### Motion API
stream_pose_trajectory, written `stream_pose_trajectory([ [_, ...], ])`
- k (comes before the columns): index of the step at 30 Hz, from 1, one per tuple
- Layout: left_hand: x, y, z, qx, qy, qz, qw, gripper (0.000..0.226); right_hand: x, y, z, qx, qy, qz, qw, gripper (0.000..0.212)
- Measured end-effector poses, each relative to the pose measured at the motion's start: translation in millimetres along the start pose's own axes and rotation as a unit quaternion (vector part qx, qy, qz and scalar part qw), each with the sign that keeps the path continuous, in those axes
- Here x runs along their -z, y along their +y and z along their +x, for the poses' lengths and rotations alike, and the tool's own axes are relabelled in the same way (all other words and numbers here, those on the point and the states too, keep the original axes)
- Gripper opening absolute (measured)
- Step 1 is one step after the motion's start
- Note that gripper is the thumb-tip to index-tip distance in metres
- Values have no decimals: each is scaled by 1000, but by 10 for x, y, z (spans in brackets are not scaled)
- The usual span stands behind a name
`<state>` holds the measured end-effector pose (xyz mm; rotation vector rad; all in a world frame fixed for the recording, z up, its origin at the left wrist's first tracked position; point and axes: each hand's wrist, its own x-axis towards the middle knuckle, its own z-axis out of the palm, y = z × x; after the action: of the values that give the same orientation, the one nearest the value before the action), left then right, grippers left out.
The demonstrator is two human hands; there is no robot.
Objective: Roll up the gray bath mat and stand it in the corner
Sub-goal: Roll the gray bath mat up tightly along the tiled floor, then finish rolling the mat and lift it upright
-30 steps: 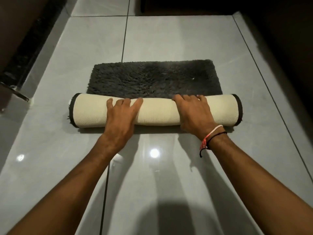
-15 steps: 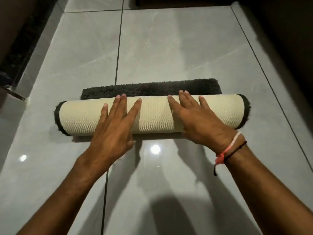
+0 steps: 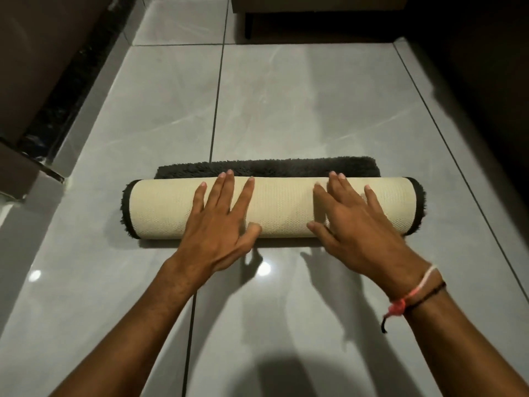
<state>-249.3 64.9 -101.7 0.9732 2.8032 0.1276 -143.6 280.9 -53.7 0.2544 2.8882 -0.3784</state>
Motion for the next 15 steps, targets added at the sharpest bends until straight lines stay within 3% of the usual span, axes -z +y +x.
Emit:
stream_pose_trajectory([
  [4,161,-108,600,12,9,5,1000,70,-103,-26,115,-31,-34,5,999,70],
  [8,129,-19,607,9,166,30,986,67,-143,105,670,-38,-27,1,999,73],
  [9,63,5,517,6,158,24,987,72,-154,141,776,-39,-24,-1,999,73],
  [12,-68,-19,413,3,28,56,998,104,-177,199,997,-38,-23,-25,999,74],
  [15,25,-58,607,9,-29,72,997,124,-50,162,1122,-59,-35,7,998,72],
])
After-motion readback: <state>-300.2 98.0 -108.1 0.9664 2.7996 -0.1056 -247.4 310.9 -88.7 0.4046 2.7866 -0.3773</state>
